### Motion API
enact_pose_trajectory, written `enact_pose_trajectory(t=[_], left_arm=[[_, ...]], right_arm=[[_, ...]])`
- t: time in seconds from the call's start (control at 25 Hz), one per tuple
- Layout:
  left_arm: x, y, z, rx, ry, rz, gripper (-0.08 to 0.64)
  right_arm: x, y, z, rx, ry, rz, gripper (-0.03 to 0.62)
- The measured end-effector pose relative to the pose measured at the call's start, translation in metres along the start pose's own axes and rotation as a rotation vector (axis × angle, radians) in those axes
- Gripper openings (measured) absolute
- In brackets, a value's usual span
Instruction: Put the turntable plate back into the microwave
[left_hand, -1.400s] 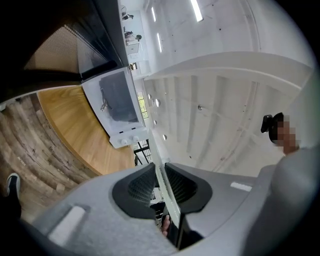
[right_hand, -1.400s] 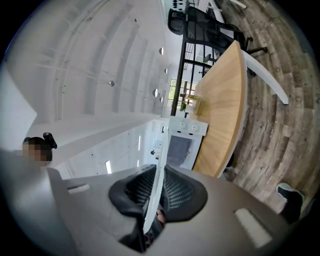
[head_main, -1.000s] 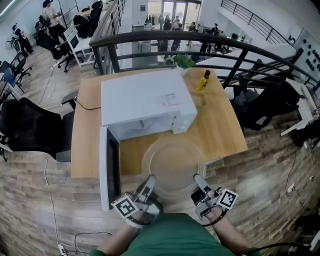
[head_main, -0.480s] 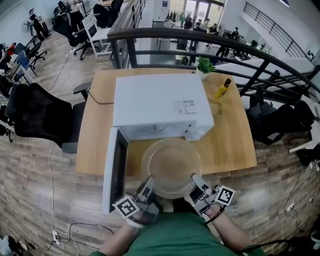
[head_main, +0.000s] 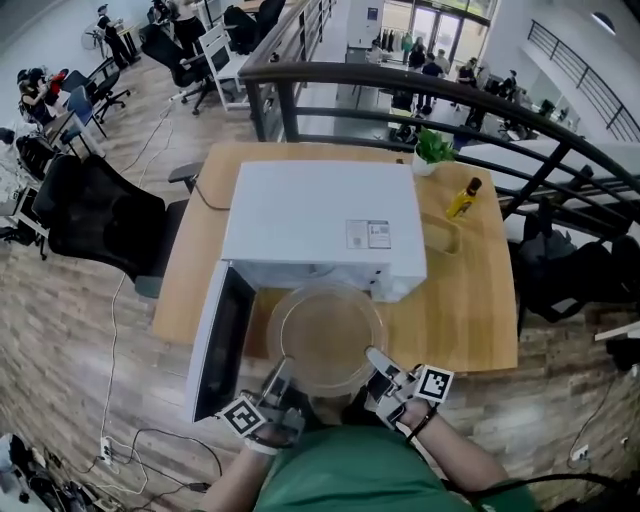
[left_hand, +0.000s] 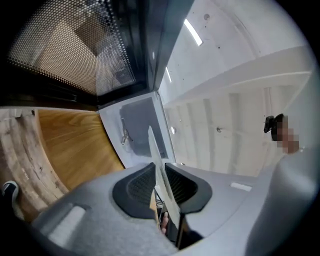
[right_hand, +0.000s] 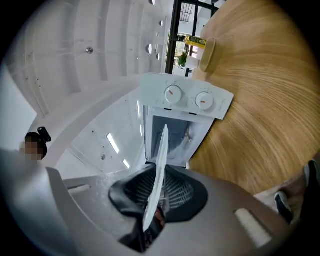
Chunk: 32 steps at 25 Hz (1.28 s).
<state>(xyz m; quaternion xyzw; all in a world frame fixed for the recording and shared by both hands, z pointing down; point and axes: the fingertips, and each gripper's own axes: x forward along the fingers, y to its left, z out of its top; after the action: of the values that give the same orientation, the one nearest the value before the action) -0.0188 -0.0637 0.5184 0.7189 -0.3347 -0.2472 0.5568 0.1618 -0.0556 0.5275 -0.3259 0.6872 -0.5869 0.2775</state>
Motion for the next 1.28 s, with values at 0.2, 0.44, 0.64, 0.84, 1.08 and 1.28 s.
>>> enact_pose_trajectory(t=[0.2, 0.44, 0.64, 0.84, 1.08, 1.28], left_arm=[[0.006, 0.008, -0.001, 0.026, -0.066, 0.039, 0.069], [0.025, 0.022, 0.004, 0.063, -0.091, 0.032, 0.071], [0.034, 0.04, 0.009, 0.046, -0.088, 0.062, 0.071], [0.038, 0.064, 0.02, 0.03, -0.083, 0.095, 0.071], [0.044, 0.091, 0.035, 0.027, -0.075, 0.111, 0.071], [0.052, 0.107, 0.043, 0.028, -0.071, 0.119, 0.071]], right_arm=[[0.011, -0.015, 0.009, -0.002, 0.062, 0.002, 0.054], [0.021, -0.042, 0.026, -0.017, 0.086, -0.031, 0.055], [0.035, -0.048, 0.032, -0.005, 0.078, -0.016, 0.055], [0.049, -0.064, 0.032, -0.015, 0.072, -0.041, 0.055], [0.072, -0.081, 0.033, -0.034, 0.069, -0.053, 0.055], [0.084, -0.097, 0.036, -0.038, 0.067, -0.066, 0.055]])
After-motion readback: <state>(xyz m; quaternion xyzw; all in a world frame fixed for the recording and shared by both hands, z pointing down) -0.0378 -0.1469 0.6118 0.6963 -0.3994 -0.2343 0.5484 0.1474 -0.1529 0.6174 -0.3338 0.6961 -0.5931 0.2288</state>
